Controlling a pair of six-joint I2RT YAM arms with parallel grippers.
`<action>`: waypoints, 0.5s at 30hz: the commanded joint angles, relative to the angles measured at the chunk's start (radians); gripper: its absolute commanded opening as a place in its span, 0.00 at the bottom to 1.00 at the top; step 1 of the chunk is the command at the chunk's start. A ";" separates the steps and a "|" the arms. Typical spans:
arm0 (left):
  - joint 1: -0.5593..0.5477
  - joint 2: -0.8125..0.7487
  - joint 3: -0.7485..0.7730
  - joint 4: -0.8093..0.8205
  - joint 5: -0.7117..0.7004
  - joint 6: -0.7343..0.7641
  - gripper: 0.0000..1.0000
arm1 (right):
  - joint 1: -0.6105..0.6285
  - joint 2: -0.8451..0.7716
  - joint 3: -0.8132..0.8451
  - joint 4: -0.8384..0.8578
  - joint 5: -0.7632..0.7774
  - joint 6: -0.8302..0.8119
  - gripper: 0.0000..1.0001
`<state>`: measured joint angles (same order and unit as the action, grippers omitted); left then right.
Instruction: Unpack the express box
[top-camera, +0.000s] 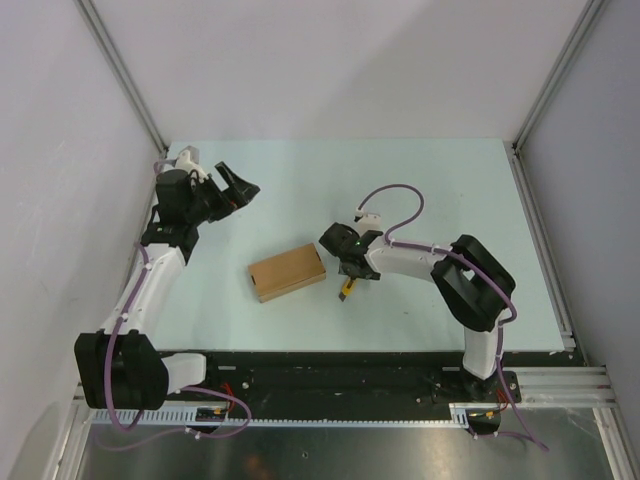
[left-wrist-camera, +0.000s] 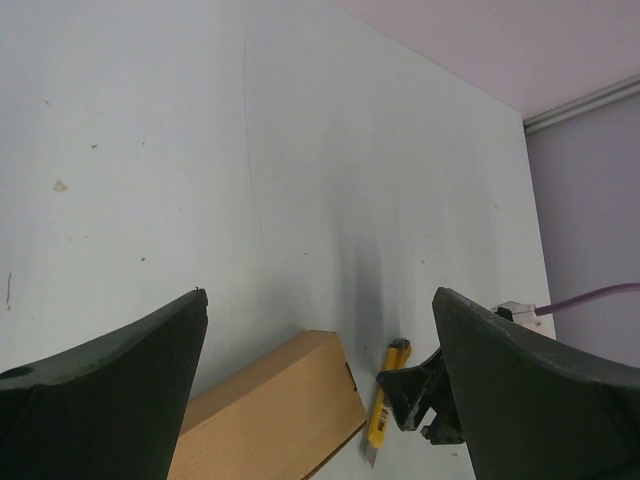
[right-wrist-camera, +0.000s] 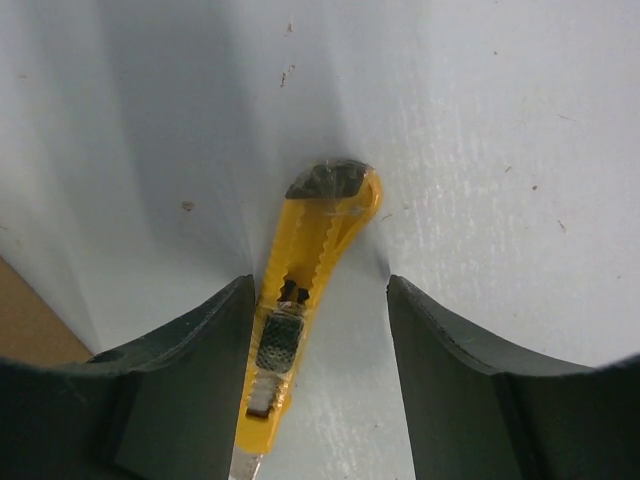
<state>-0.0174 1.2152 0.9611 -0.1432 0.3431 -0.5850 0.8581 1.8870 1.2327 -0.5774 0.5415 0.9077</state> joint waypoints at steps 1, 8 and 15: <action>-0.004 -0.013 -0.002 0.016 0.002 0.002 0.99 | -0.011 0.023 0.034 0.005 0.041 0.042 0.59; -0.009 0.001 0.010 0.017 0.011 0.008 0.99 | -0.027 0.041 0.033 -0.006 0.049 0.063 0.21; -0.102 -0.003 0.054 0.017 0.046 0.128 0.99 | -0.040 -0.011 0.034 0.008 0.077 0.022 0.00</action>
<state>-0.0540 1.2194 0.9619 -0.1436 0.3523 -0.5423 0.8383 1.8935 1.2633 -0.5594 0.5812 0.9360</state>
